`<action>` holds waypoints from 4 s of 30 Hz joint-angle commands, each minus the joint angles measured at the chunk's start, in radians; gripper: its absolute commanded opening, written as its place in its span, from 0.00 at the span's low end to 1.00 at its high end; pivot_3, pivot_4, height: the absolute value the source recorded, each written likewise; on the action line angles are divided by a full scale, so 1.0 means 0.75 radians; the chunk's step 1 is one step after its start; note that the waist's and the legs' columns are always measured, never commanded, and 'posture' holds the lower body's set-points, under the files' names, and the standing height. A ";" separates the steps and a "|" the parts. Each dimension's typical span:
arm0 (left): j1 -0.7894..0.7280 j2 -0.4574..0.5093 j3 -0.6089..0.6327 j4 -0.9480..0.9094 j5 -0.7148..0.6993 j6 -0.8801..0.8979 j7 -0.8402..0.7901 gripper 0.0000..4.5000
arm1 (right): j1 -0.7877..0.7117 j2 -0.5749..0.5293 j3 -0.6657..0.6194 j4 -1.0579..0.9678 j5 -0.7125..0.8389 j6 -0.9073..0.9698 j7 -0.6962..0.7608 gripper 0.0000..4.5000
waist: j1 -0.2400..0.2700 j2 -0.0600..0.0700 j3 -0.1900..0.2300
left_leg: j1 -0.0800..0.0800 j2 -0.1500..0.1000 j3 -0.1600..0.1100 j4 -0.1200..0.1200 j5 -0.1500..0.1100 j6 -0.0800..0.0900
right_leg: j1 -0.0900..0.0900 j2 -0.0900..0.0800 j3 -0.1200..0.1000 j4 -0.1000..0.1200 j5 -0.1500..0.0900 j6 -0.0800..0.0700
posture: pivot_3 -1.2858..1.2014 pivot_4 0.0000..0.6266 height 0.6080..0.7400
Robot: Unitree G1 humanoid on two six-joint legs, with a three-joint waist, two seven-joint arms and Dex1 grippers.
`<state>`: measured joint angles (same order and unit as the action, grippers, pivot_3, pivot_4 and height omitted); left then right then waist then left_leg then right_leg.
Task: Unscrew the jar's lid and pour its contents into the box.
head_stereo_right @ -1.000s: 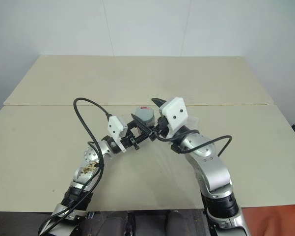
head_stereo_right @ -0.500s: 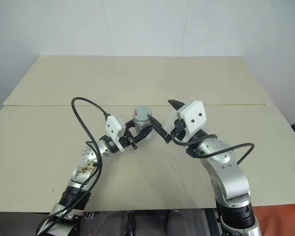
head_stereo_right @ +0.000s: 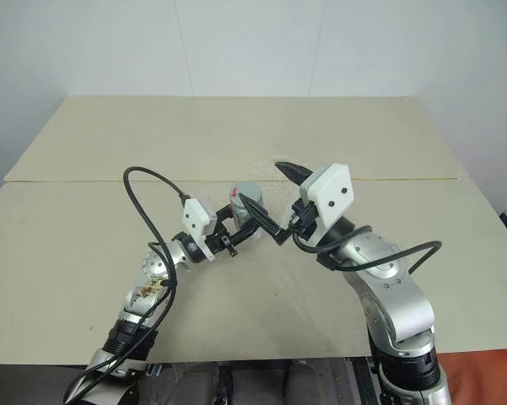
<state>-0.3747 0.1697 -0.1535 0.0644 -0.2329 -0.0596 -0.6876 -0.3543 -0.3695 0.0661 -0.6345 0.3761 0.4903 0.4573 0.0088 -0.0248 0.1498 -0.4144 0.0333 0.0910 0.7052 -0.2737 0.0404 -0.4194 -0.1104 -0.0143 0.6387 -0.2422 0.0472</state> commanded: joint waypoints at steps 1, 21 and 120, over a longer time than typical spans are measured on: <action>-0.022 -0.014 -0.002 -0.034 0.002 -0.031 0.004 0.44 | -0.065 0.029 0.065 0.047 -0.059 -0.026 -0.025 1.00 | -0.001 0.000 0.000 | 0.000 0.000 0.000 0.000 0.000 0.000 | 0.000 0.000 0.000 0.000 0.000 0.000 | 0.52 0.24 1.00; 0.001 -0.008 -0.001 -0.051 -0.001 -0.031 0.009 0.44 | -0.024 0.017 0.037 0.103 -0.142 -0.043 -0.023 1.00 | 0.001 0.000 0.000 | 0.000 0.000 0.001 0.000 0.001 -0.002 | 0.000 0.000 0.000 -0.001 0.000 0.000 | 0.52 0.24 1.00; 0.037 -0.002 -0.031 -0.056 0.003 -0.024 -0.048 0.44 | -0.177 0.044 -0.043 0.163 0.208 0.164 0.078 0.62 | 0.002 0.000 0.000 | 0.000 0.000 0.000 0.000 0.000 0.000 | 0.000 0.000 0.000 -0.001 0.000 0.000 | 0.52 0.24 1.00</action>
<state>-0.3436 0.1711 -0.1736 0.0532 -0.2143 -0.0809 -0.7178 -0.4772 -0.3283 0.0434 -0.4734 0.5222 0.6204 0.5121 0.0106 -0.0248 0.1498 -0.4146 0.0334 0.0913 0.7054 -0.2735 0.0401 -0.4192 -0.1105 -0.0144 0.6380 -0.2422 0.0472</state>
